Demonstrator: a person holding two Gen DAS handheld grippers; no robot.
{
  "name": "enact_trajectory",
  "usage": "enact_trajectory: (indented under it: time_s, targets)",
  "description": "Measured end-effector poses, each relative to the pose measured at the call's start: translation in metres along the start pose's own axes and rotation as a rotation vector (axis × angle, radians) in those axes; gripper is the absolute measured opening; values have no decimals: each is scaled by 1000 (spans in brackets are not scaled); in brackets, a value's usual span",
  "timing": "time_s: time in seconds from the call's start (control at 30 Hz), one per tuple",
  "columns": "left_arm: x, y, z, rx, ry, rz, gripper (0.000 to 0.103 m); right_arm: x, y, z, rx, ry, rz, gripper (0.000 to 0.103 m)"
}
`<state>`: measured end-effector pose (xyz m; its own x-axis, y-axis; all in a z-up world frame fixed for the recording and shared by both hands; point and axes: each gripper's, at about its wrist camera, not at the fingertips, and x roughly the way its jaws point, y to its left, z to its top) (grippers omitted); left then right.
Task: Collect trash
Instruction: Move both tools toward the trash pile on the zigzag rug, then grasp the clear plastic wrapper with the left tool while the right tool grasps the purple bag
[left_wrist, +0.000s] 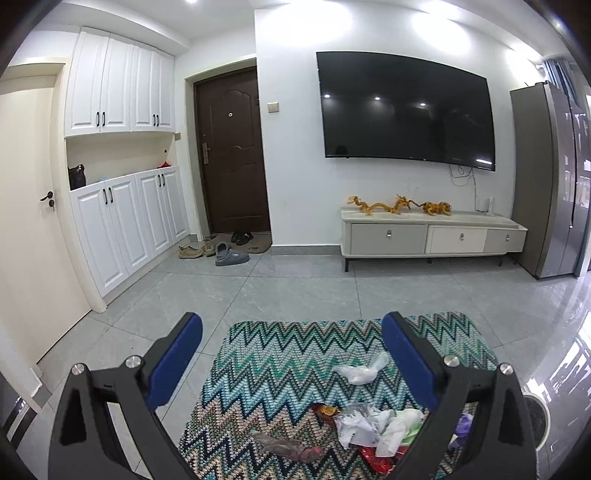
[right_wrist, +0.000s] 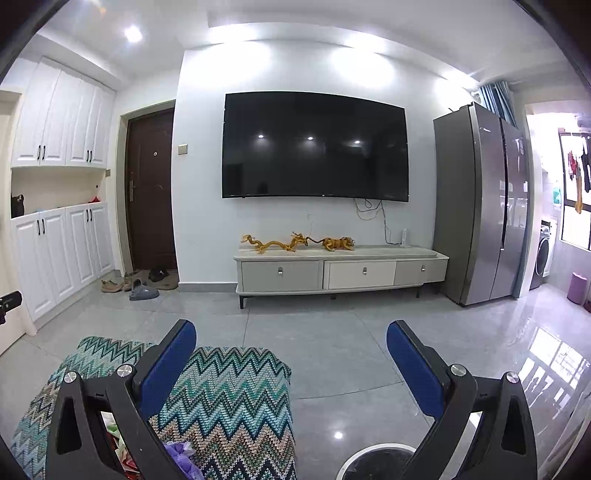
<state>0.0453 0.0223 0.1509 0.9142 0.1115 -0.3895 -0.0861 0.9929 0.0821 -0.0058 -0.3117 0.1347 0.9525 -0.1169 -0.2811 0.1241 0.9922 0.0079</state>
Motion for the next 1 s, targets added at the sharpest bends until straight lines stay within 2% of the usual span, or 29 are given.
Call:
enact_trajectory:
  time_s: [0.2, 0.37, 0.77, 1.0]
  targets:
    - [11, 15, -10, -9, 12, 52, 98, 13, 1, 1, -28, -4, 10, 103]
    - [27, 29, -22, -30, 49, 83, 98, 32, 10, 2, -58, 30, 27, 103]
    - [68, 38, -58, -90, 152, 69, 98, 70, 25, -17, -100, 139, 110, 103]
    - [86, 37, -82, -112, 212, 77, 98, 87, 27, -40, -17, 196, 201, 103]
